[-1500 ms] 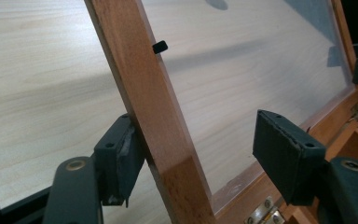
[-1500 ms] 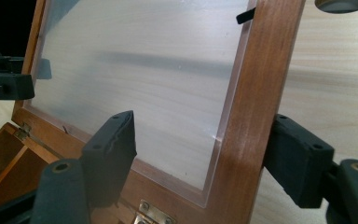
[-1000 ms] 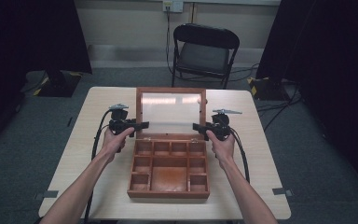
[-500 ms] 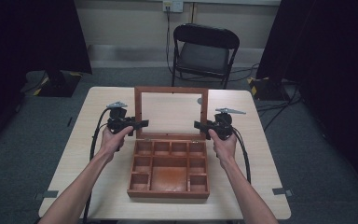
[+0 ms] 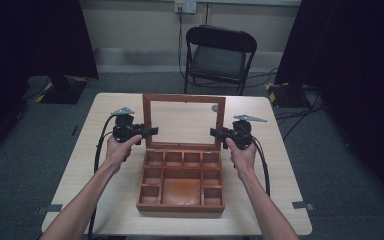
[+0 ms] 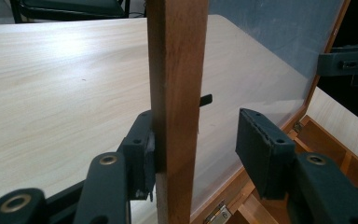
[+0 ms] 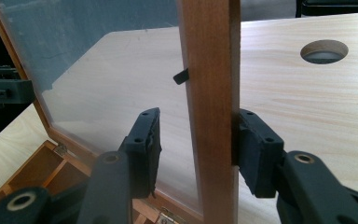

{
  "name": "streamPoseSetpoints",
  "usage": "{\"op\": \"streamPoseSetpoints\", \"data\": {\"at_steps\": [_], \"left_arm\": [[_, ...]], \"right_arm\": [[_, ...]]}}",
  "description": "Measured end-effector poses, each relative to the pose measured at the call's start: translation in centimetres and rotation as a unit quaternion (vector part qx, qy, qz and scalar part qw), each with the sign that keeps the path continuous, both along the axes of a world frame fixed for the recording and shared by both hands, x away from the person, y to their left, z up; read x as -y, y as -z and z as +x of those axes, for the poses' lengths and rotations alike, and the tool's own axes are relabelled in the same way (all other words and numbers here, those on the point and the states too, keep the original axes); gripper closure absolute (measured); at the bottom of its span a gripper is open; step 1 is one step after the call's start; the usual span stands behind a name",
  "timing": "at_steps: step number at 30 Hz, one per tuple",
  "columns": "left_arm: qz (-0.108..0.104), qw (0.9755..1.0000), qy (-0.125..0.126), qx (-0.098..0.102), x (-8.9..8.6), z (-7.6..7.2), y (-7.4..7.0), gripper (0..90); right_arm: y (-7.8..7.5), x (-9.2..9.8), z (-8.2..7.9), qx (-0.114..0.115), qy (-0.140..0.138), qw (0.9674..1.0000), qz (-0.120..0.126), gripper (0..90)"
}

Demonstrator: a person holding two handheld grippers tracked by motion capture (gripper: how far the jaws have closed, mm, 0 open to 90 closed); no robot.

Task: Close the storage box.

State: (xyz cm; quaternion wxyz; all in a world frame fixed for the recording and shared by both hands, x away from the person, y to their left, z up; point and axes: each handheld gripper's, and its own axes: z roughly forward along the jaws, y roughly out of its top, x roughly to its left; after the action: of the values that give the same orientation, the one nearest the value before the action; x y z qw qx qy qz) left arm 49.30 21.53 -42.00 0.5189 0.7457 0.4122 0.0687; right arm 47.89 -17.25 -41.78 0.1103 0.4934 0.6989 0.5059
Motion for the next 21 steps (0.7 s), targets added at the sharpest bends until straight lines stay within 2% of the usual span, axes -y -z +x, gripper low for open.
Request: {"op": "streamPoseSetpoints", "data": {"at_steps": [4,8,14,16,17,18,21], "left_arm": [[0.007,1.0,0.001,0.005,-0.1,-0.2,-0.2,51.1],[0.002,0.9999,0.002,0.009,-0.1,-0.5,-0.5,51.5],[0.002,0.9997,0.01,0.021,-0.3,-1.0,-1.1,51.8],[-0.001,0.9997,0.009,0.023,-0.3,-1.2,-1.2,52.9],[-0.001,0.9997,0.009,0.023,-0.3,-1.2,-1.2,53.2],[-0.001,0.9996,0.011,0.027,-0.4,-1.4,-1.4,53.4],[-0.005,0.9995,0.009,0.029,-0.5,-1.5,-1.6,53.5]], "right_arm": [[-0.1,0.0,-0.2,0.002,-0.004,1.0,-0.002,53.1],[-0.3,0.0,-0.4,0.005,-0.006,1.0,-0.003,51.9],[-0.8,-0.6,-0.5,0.028,-0.025,0.9992,-0.01,39.5],[-1.1,-0.7,-0.6,0.033,-0.026,0.9991,-0.002,37.0],[-1.1,-0.7,-0.6,0.033,-0.026,0.9991,-0.002,37.0],[-1.4,-0.7,-0.7,0.044,-0.02,0.9988,-0.005,32.9],[-1.6,-0.8,-0.7,0.053,-0.019,0.9984,-0.01,31.6]]}}
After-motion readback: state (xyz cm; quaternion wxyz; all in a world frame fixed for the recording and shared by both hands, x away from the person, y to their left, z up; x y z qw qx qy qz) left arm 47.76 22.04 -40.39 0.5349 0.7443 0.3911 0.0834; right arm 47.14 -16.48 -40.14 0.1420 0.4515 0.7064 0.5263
